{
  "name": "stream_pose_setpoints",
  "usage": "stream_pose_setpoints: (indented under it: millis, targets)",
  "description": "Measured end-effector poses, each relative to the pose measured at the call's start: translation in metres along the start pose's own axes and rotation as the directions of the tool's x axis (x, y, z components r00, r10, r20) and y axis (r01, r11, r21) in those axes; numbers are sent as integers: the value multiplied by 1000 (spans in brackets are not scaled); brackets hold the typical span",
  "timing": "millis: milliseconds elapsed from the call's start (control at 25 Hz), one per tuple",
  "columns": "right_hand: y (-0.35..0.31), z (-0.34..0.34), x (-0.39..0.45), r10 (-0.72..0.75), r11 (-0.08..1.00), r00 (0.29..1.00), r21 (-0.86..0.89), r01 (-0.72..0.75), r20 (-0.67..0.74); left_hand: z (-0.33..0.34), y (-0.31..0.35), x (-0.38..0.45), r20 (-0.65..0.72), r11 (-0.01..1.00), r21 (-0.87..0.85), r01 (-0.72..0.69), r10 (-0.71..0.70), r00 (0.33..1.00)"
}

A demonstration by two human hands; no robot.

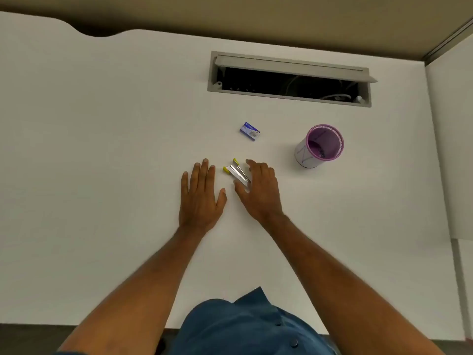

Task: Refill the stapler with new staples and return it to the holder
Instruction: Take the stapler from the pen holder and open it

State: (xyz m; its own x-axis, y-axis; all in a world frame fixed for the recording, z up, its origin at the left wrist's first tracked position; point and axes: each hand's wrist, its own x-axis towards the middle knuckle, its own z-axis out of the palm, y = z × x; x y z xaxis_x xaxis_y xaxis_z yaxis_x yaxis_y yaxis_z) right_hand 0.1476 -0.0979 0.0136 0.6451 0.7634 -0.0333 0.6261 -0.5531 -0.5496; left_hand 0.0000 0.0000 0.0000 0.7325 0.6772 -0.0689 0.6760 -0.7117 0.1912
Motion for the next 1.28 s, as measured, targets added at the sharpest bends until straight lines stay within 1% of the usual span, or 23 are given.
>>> stream_pose_setpoints:
  millis: [160,280,400,440,480,520,560,600,640,680,720,760,880,920,1000,1160,1280]
  targets:
    - [-13,9,11,70,997,997,-30,-69,13,4,-2,1,-20,999,39,16,-15,1000]
    - [-15,11,14,52,997,999,-52,-51,2,5,-3,2,-8,999,38,9,-8,1000]
    - [-18,7,16,50,997,998,-59,-48,43,3,-4,1,-15,999,34,11,-10,1000]
    - [-20,4,17,79,997,994,-33,-77,77,2,-3,1,-8,1000,25,14,-14,1000]
    - [-22,0,17,121,991,985,34,-126,124,1,-2,1,-6,1000,21,12,-12,1000]
    - [-25,-7,16,178,968,966,145,-206,188,1,-2,1,2,1000,17,14,-14,1000]
    - [-27,-16,14,242,904,936,290,-314,257,0,-2,1,13,1000,15,17,-17,1000]
    - [-29,-26,11,306,786,892,440,-434,333,0,-2,1,23,1000,14,19,-20,1000]
    - [-31,-38,5,349,628,840,562,-539,416,1,-2,1,24,1000,8,24,-24,999]
    - [-32,-51,-1,364,474,797,640,-604,482,1,-2,2,24,1000,6,24,-24,999]
    - [-32,-65,-7,360,355,772,688,-633,524,0,-2,2,25,1000,0,26,-26,999]
    - [-30,-77,-14,344,269,767,726,-633,541,1,-2,1,27,1000,-7,26,-26,999]
    - [-32,-113,-26,249,72,799,813,-578,547,2,-2,1,14,1000,-16,22,-22,1000]
    - [-35,-123,-28,215,36,810,825,-565,545,3,-3,0,10,1000,-18,21,-20,1000]
    - [-43,-139,-31,174,7,839,851,-525,516,4,-3,1,-10,1000,-20,17,-17,1000]
    - [-63,-161,-34,159,-59,878,892,-448,451,5,-3,0,-35,1000,-22,14,-14,999]
    - [-75,-173,-33,106,-107,899,904,-414,424,7,-4,-1,-48,1000,-20,7,-8,999]
